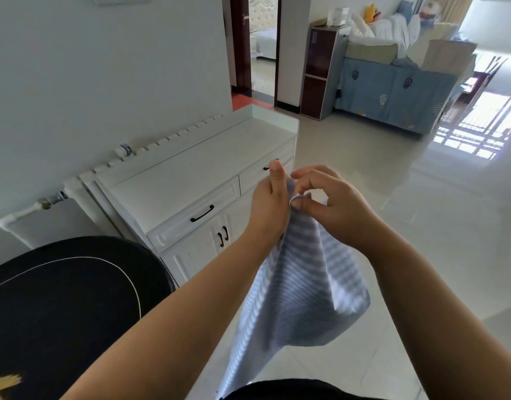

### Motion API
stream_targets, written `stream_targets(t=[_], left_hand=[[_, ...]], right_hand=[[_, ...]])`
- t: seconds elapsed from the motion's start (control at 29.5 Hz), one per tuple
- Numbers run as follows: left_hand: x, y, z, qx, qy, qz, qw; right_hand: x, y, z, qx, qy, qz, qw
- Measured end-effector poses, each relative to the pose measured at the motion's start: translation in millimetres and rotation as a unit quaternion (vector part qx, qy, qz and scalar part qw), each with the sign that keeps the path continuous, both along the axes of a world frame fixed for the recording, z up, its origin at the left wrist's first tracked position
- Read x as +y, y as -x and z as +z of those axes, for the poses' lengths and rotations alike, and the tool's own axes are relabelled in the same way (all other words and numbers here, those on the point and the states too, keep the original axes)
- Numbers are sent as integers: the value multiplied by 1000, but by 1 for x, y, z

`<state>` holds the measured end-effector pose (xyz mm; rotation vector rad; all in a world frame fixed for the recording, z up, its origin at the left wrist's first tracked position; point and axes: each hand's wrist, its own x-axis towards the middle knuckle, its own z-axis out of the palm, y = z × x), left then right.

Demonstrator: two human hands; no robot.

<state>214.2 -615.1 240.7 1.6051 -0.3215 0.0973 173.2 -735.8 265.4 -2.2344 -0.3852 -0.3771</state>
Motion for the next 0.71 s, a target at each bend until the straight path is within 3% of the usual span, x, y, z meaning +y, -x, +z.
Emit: stream_targets(t=[0.1,0.2,0.44,0.71], left_hand=[[0,3,-3,-37,-20,44,998],[1,4,-5,-35,-58,11,998],[18,4,-2,-13,-111,-49,992],[43,8,1,25,-38,-21,999]], right_hand=[[-3,-4,0,10,34,5,999],[-4,-10,-3,-6,48,4,999],[1,-13,-20,-16,-48,-30,998],[0,-12,-13,5,-58,-11,998]])
